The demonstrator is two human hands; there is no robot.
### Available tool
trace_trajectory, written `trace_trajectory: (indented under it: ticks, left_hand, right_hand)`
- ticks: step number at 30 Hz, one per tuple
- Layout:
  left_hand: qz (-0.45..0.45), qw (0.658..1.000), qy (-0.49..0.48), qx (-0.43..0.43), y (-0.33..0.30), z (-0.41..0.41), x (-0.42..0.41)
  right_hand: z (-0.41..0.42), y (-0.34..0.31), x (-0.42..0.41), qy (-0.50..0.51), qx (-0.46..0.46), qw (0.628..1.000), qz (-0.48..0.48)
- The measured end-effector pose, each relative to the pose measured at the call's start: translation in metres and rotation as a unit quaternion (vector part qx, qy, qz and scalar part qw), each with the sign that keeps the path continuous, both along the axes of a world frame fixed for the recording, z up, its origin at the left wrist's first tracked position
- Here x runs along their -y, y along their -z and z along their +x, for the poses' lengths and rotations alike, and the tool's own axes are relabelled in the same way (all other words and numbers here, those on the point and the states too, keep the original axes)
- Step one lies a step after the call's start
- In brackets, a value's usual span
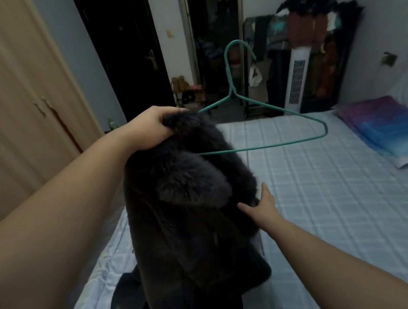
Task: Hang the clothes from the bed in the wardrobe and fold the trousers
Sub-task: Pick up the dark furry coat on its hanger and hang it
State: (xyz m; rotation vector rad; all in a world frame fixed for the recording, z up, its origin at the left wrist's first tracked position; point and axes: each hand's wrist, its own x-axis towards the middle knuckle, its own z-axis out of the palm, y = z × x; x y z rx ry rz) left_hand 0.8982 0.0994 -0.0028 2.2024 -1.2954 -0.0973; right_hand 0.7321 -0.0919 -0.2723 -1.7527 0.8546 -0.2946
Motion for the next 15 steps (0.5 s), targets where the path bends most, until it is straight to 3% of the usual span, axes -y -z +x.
trace_trajectory:
  ticks: [6,11,15]
  left_hand:
    - [0.005,1.000,0.026,-0.010,-0.013,0.018,-0.039]
    - [0.006,0.998,0.044,-0.052,-0.023,0.038,-0.080]
    - [-0.006,0.996,0.048,-0.073,-0.026,0.056,-0.119]
  right_hand:
    - [0.031,0.007,-0.014,-0.040,0.042,0.997,-0.043]
    - [0.058,0.012,-0.046,-0.057,0.111,0.992,-0.005]
    - [0.090,-0.001,-0.071,-0.082,0.135,0.987,-0.034]
